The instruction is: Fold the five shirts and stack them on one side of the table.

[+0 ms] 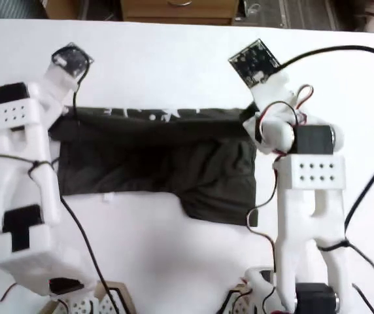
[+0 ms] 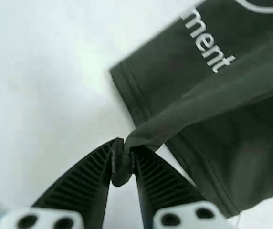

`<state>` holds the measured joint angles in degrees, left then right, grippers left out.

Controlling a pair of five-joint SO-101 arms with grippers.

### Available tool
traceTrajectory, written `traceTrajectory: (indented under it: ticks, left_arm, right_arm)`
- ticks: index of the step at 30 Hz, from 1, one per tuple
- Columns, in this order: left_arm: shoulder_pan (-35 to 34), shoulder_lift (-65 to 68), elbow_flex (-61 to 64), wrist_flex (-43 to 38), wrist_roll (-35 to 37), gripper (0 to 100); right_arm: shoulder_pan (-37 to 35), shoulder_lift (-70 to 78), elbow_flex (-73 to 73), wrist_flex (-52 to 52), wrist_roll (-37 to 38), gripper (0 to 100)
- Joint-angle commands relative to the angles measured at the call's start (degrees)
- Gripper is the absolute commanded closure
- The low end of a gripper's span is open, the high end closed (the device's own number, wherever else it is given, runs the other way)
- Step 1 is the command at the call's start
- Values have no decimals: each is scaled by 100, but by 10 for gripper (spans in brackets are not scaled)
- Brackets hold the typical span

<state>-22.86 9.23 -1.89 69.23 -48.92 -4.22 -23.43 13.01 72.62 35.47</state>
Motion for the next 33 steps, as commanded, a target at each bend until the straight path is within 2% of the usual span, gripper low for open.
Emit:
traceTrajectory:
  ticks: [1, 9, 18, 25, 30, 33]
  left_arm:
    - [-158, 114, -242, 141, 18, 980]
    - [-211, -88, 884, 334, -580, 980]
    - [-211, -211, 1991, -290, -598, 980]
    - [-185, -176, 2607, -967, -598, 980]
    - [-176, -176, 3029, -1125, -607, 976]
    - [-185, -176, 3213, -1160, -607, 924]
  right_arm:
    - [66, 22, -149, 136, 18, 980]
    - [22, -716, 1046, 198, 62, 980]
    - [31, -1684, 2840, -382, 62, 980]
    - [48, -1719, 3596, -1015, 62, 980]
    - [48, -1719, 4026, -1288, 62, 979]
    - [48, -1736, 4246, -1332, 62, 978]
